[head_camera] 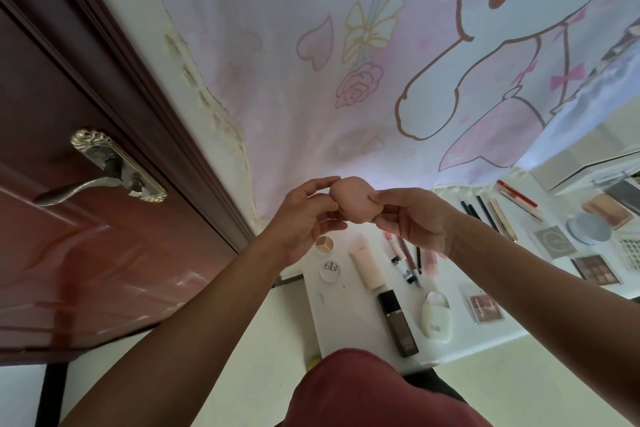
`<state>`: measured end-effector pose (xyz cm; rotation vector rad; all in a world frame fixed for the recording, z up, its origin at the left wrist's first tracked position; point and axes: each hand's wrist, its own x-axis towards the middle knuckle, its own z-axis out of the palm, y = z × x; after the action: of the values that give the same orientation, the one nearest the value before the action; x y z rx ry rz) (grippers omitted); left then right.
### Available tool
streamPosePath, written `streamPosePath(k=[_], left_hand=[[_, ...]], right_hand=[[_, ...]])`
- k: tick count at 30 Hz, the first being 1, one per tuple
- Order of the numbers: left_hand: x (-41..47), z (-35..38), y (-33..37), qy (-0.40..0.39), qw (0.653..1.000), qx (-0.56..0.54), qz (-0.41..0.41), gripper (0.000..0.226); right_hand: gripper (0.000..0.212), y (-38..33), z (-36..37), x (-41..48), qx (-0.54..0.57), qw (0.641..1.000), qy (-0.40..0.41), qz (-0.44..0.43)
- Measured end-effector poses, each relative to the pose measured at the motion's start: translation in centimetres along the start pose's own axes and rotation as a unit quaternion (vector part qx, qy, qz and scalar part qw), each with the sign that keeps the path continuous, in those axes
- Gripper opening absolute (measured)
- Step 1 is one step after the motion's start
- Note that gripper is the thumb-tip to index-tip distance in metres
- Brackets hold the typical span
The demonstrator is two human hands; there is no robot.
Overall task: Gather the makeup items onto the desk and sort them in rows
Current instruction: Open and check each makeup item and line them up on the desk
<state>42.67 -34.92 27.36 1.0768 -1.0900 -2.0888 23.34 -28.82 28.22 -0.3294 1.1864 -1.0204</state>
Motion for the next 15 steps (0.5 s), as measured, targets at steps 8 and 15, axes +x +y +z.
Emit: streamPosePath(k=[8, 15], left_hand=[[-0.36, -0.04, -0.40, 0.023, 0.998, 0.044, 0.024, 0.044], [-0.59, -0.05, -0.23, 0.026, 0.999, 0.035, 0.022, 0.035]], right_hand=[[0.029, 0.10, 0.47, -0.07, -0.055, 0.997, 0.039, -0.044], [0.027, 0.48, 0.80, -0.08, -0.083, 0.994, 0.048, -0.057]])
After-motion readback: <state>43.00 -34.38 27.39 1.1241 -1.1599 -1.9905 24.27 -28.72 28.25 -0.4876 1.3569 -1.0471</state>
